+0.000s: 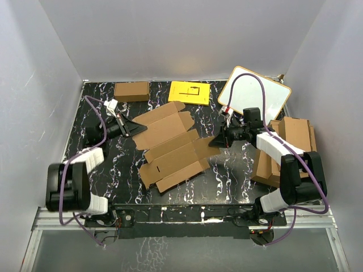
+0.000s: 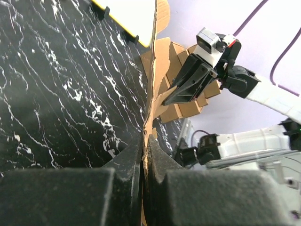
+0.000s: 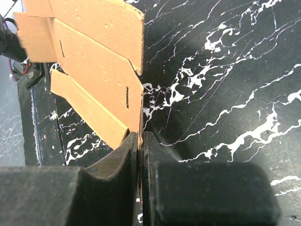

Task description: Fold the paper box

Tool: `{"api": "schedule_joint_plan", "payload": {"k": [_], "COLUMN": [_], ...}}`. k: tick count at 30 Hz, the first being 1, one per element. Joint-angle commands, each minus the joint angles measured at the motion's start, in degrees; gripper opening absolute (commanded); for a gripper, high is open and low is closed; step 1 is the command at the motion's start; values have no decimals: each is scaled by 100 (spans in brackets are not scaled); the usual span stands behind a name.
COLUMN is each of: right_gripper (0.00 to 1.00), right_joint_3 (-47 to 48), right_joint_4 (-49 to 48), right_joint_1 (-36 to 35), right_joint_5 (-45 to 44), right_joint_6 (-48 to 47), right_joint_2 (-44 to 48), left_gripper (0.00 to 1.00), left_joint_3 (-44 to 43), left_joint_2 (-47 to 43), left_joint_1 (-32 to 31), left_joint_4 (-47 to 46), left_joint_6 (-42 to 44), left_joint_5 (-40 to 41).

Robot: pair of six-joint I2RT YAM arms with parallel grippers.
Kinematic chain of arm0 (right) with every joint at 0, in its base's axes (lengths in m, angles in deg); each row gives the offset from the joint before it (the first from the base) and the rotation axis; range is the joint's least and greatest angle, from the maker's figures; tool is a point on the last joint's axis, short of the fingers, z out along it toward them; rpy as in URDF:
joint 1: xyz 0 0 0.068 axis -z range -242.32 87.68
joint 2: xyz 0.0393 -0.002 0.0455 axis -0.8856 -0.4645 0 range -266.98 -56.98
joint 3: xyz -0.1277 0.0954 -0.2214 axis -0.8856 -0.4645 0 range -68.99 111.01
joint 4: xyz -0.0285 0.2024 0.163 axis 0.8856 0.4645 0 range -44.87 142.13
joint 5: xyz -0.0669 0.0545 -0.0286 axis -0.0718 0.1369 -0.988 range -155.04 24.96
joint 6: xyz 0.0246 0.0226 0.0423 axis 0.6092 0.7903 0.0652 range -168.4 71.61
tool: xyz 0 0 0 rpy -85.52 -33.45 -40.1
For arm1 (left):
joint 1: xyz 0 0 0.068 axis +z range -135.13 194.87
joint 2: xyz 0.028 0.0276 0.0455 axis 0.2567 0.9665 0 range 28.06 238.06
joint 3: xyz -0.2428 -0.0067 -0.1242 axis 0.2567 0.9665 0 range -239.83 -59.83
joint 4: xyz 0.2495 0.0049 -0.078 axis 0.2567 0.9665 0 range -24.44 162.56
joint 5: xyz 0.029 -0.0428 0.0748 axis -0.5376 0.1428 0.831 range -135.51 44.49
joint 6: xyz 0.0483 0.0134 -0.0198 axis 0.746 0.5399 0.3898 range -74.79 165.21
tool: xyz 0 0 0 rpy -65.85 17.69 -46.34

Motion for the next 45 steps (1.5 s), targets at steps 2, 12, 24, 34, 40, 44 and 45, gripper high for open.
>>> {"api": "schedule_joint_plan", "payload": {"k": [2, 12, 24, 34, 40, 44, 45], "right_gripper": [8, 29, 69, 80, 80, 80, 80], "right_joint_3": [347, 1022, 728, 75, -6, -28, -62], "right_joint_4": [27, 897, 619, -414, -441, -420, -464], "right_joint_1": [51, 55, -93, -117, -116, -135, -144], "right_joint_5": [-111, -27, 974, 612, 643, 699, 706], "right_joint_6": [-424, -1138, -1566, -1193, -1362, -1364, -1279], "right_joint_2": [17, -102, -67, 2, 153, 123, 91], "left_gripper": [0, 0, 0, 0, 0, 0, 0], "left_joint_3": [12, -44, 293, 366, 488, 474, 477], "left_joint_2": [-1531, -2376, -3615, -3552, -3545, -3387, -3330], "left_joint_1": [-453, -721, -1828, -2764, -2882, -2882, -2882], "left_joint_4": [1895, 2396, 3322, 3589, 3499, 3532, 3529], "left_joint_6": [2035, 3766, 4732, 4529, 4219, 4122, 4080], "left_joint_5": [1379, 1924, 4145, 5067, 5097, 5013, 5000]}}
